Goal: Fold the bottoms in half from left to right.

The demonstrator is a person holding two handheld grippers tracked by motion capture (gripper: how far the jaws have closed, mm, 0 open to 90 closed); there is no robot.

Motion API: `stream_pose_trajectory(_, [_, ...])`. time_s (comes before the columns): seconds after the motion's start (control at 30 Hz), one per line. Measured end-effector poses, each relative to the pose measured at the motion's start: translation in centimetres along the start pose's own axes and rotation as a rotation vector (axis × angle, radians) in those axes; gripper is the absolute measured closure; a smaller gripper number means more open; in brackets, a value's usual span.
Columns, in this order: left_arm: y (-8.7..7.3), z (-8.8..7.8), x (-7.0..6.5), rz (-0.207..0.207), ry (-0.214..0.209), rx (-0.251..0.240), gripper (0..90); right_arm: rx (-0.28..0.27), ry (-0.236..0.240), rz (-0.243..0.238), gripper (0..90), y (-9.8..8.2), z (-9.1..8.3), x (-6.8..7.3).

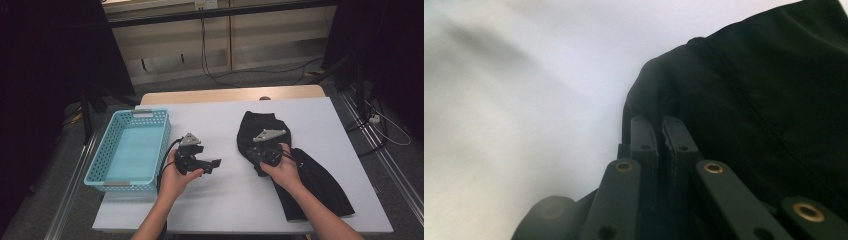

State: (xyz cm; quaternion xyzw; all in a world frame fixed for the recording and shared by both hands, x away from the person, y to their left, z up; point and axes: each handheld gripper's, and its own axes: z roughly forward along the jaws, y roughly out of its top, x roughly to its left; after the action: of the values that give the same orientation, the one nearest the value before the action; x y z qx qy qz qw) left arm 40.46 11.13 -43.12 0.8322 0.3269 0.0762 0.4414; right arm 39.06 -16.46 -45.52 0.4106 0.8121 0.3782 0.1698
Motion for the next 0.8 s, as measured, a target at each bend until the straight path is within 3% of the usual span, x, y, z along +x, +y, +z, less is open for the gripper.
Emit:
stream_pose_trajectory(0.4, [-0.2,-0.1,0.7,-0.021,0.026,0.004,12.0,0.028,0.108,-0.137,85.1,-0.5,-0.6,4.8])
stream_pose_trajectory(0.67, [0.0,-0.1,1.1,-0.032,0.043,0.004,12.0,0.034,0.193,-0.177,84.9,-0.9,-0.6,7.4])
stream_pose_trajectory(0.8, [0.0,0.1,1.3,-0.046,0.053,0.002,12.0,0.028,0.254,-0.149,84.2,-1.0,-1.0,8.1])
